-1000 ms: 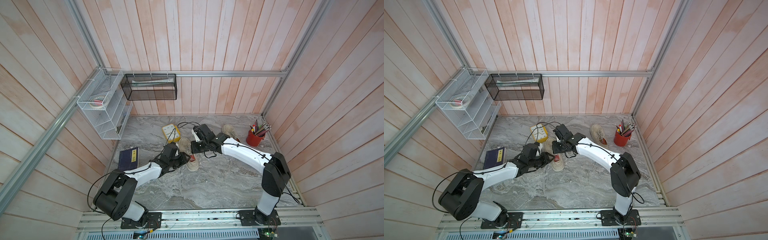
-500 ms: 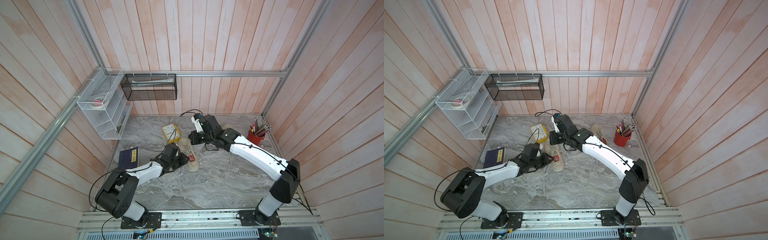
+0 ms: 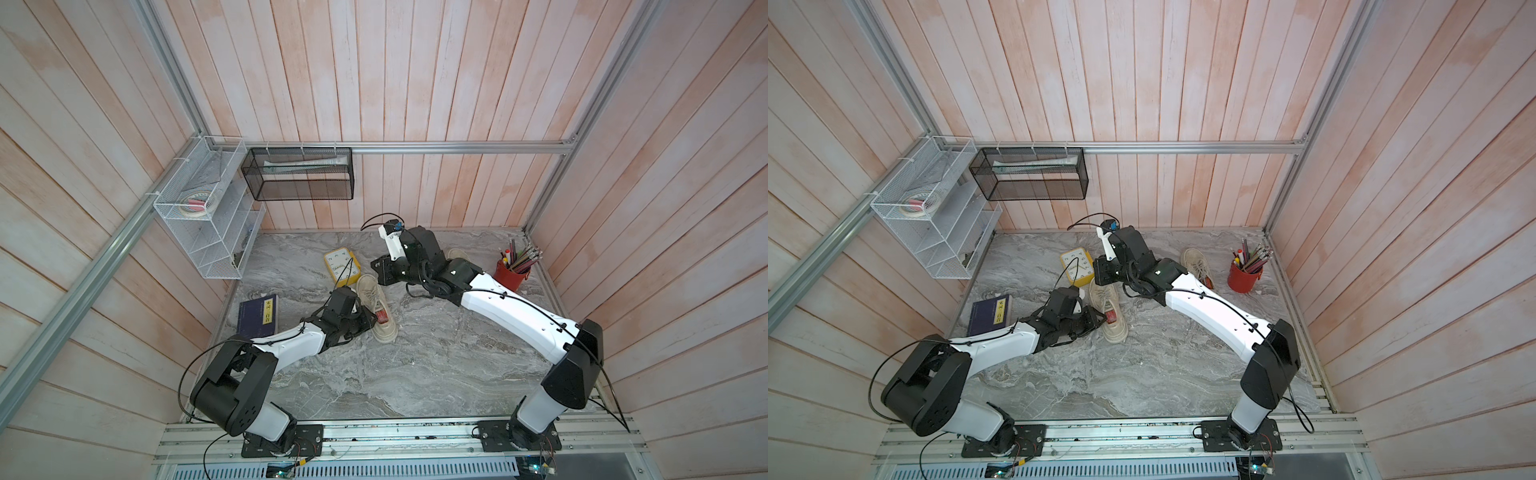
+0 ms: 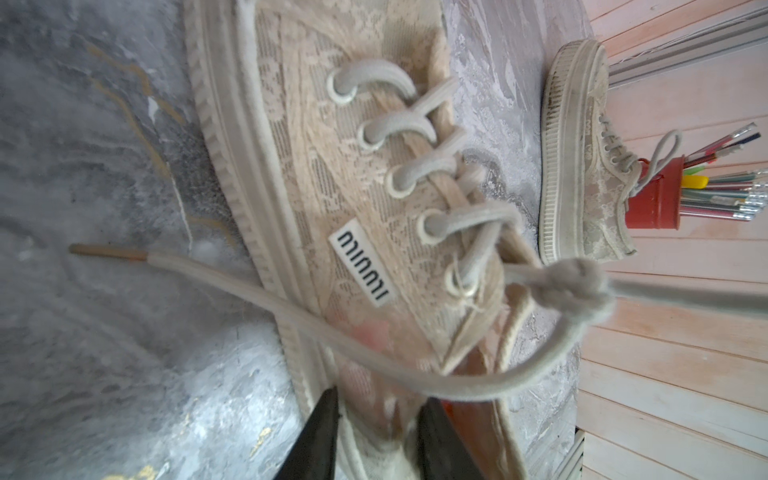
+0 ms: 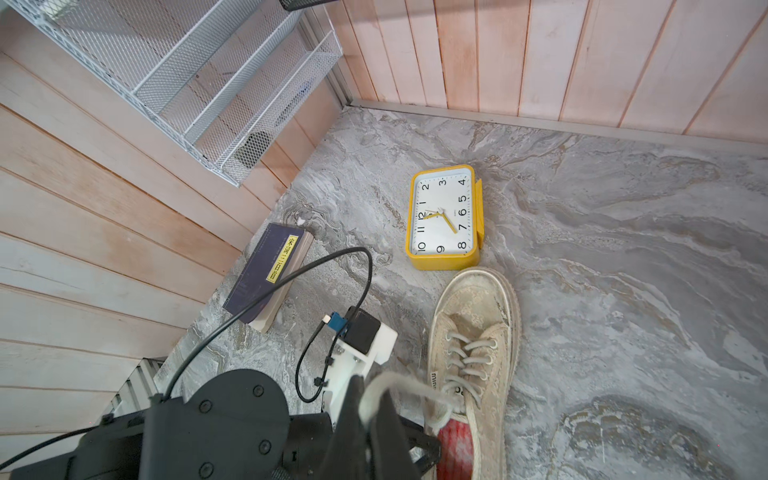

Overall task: Remove the insole from the shoe
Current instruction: Untie the shoelace on the shoe.

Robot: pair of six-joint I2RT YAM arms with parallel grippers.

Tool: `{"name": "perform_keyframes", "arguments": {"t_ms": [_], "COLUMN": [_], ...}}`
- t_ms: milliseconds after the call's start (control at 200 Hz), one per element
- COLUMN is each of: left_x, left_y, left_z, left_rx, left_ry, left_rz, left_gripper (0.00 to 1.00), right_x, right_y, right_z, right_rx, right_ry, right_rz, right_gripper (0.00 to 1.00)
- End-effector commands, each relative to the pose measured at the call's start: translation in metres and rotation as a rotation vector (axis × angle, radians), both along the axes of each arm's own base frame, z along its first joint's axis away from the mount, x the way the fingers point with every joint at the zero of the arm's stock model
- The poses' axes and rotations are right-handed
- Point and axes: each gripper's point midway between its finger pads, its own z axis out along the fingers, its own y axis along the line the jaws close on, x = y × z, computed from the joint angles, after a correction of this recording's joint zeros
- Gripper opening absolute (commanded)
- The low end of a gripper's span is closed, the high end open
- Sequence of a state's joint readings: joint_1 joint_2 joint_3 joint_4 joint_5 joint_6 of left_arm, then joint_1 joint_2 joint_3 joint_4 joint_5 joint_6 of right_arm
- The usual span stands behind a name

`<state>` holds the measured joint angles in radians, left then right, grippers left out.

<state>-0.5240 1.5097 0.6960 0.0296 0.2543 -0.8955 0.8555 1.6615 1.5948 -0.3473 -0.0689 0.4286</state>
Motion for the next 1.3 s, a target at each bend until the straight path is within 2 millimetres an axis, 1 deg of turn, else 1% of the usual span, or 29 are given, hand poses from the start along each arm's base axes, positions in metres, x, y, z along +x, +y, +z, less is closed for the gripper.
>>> {"name": "perform_keyframes", "arguments": {"t_ms": [0, 210, 295, 335, 395, 485, 610, 725, 735, 765, 790, 805, 920, 1005, 1020, 1055, 1060, 1085, 1140, 1175, 1240, 1295], "left_x": [-0.002, -0.003, -0.002, -0.002, 0.000, 0.003, 0.001, -0.009, -0.010, -0.013, -0.017, -0.019, -0.031, -0.038, -0.039, -0.042, -0.042, -0.042, -0.043, -0.042, -0.040, -0.035], "left_y": [0.006, 0.010, 0.011, 0.009, 0.007, 0.004, 0.006, 0.019, 0.021, 0.025, 0.030, 0.033, 0.059, 0.081, 0.084, 0.091, 0.092, 0.096, 0.098, 0.097, 0.093, 0.087], "left_z": [-0.012, -0.021, -0.022, -0.021, -0.015, 0.000, 0.021, 0.037, 0.038, 0.041, 0.043, 0.044, 0.054, 0.058, 0.059, 0.060, 0.061, 0.062, 0.063, 0.064, 0.064, 0.066], "left_rx": [0.062, 0.111, 0.126, 0.121, 0.103, 0.068, 0.056, 0.075, 0.077, 0.085, 0.092, 0.099, 0.131, 0.152, 0.152, 0.155, 0.155, 0.153, 0.146, 0.143, 0.150, 0.156], "left_ry": [0.030, 0.060, 0.067, 0.062, 0.036, -0.018, -0.087, -0.128, -0.132, -0.139, -0.144, -0.147, -0.166, -0.160, -0.160, -0.158, -0.159, -0.159, -0.165, -0.171, -0.181, -0.194], "left_rz": [-0.002, -0.008, -0.014, -0.018, -0.022, -0.030, -0.040, -0.023, -0.018, -0.009, 0.001, 0.009, 0.096, 0.183, 0.198, 0.225, 0.229, 0.241, 0.245, 0.234, 0.198, 0.161], "left_gripper": [0.34, 0.32, 0.32, 0.32, 0.34, 0.38, 0.43, 0.45, 0.45, 0.46, 0.46, 0.46, 0.45, 0.46, 0.46, 0.45, 0.46, 0.46, 0.46, 0.46, 0.46, 0.46], "right_x": [-0.003, 0.000, 0.004, 0.006, 0.013, 0.028, 0.049, 0.066, 0.067, 0.069, 0.070, 0.072, 0.070, 0.064, 0.063, 0.060, 0.059, 0.057, 0.053, 0.051, 0.053, 0.058], "right_y": [0.003, 0.000, -0.003, -0.003, -0.003, 0.001, 0.018, 0.040, 0.042, 0.048, 0.052, 0.056, 0.078, 0.089, 0.090, 0.092, 0.092, 0.093, 0.091, 0.089, 0.083, 0.076], "right_z": [0.052, 0.060, 0.059, 0.055, 0.044, 0.018, -0.022, -0.050, -0.057, -0.065, -0.066, -0.073, -0.104, -0.125, -0.132, -0.142, -0.146, -0.154, -0.168, -0.173, -0.174, -0.164], "right_rx": [0.122, 0.140, 0.137, 0.128, 0.110, 0.078, 0.038, -0.010, -0.019, -0.033, -0.035, -0.043, -0.065, -0.113, -0.129, -0.156, -0.169, -0.193, -0.246, -0.273, -0.305, -0.298], "right_ry": [-0.138, -0.194, -0.209, -0.208, -0.191, -0.132, -0.041, 0.010, 0.019, 0.033, 0.035, 0.049, 0.131, 0.188, 0.204, 0.224, 0.236, 0.255, 0.291, 0.308, 0.327, 0.342], "right_rz": [0.021, 0.003, -0.017, -0.027, -0.048, -0.070, -0.048, -0.001, 0.006, 0.025, 0.035, 0.045, 0.132, 0.176, 0.180, 0.190, 0.193, 0.200, 0.210, 0.215, 0.201, 0.175], "right_gripper": [0.00, 0.00, 0.00, 0.00, 0.00, 0.02, 0.04, 0.05, 0.05, 0.06, 0.06, 0.06, 0.11, 0.15, 0.17, 0.23, 0.25, 0.30, 0.36, 0.39, 0.41, 0.42]}}
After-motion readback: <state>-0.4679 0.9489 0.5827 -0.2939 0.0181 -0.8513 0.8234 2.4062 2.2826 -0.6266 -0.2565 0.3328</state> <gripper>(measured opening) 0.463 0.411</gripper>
